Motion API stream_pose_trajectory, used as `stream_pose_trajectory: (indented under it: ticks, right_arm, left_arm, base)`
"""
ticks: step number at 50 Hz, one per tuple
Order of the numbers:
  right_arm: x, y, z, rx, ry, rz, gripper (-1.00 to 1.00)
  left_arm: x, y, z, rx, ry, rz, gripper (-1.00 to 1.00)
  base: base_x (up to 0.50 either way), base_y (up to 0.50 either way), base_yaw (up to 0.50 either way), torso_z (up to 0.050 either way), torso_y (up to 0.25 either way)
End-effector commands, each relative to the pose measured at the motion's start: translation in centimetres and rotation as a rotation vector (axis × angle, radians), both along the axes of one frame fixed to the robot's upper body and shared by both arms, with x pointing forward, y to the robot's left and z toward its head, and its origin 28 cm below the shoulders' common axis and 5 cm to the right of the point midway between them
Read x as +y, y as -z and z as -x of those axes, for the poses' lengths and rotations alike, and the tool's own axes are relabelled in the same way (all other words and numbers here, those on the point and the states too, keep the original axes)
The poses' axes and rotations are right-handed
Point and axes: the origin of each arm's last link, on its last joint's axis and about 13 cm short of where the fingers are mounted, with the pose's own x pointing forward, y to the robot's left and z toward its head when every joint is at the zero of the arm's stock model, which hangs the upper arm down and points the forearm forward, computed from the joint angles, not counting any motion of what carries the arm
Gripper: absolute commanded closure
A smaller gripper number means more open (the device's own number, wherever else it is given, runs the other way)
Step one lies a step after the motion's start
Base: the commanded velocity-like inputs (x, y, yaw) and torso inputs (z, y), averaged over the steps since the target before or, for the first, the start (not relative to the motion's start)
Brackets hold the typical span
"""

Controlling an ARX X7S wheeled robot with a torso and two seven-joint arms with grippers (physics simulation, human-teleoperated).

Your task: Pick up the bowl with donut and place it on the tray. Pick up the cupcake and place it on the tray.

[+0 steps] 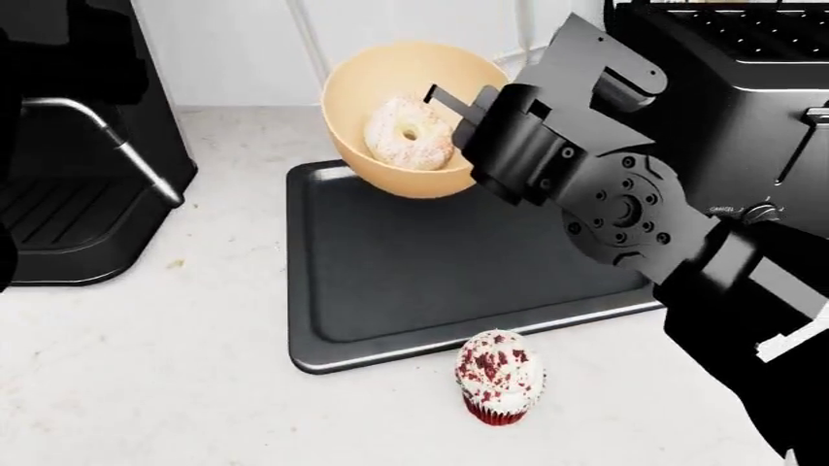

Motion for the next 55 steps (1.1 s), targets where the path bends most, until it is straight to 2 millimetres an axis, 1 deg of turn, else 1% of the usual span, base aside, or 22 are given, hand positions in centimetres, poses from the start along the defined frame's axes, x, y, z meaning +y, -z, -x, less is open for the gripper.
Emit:
stream_pose_trajectory:
  ticks: [1, 23, 40, 55]
  right_arm:
    - [0.0, 0.0, -0.1, 0.002, 0.009, 0.022, 1.00]
    - [0.3, 1.0, -0.7, 0.026, 0.010, 0.045, 1.00]
    - [-0.3, 2.1, -0.8, 0.060, 0.035, 0.032, 1.00]
    - [-0.3, 2.1, -0.7, 0.059, 0.034, 0.037, 1.00]
  left_arm:
    - [0.0, 0.0, 0.0, 0.001, 0.000, 0.001, -1.00]
    - [0.1, -0.1, 0.0, -0.002, -0.002, 0.000, -1.00]
    - [0.1, -0.1, 0.1, -0.003, 0.000, 0.002, -1.00]
    - [0.0, -0.1, 0.1, -0.003, 0.003, 0.002, -1.00]
  base:
    - [0.00, 0.00, 0.00, 0.000, 0.000]
    - [0.00, 0.00, 0.00, 0.000, 0.000]
    - [0.00, 0.00, 0.00, 0.000, 0.001]
    - [0.00, 0.00, 0.00, 0.000, 0.000]
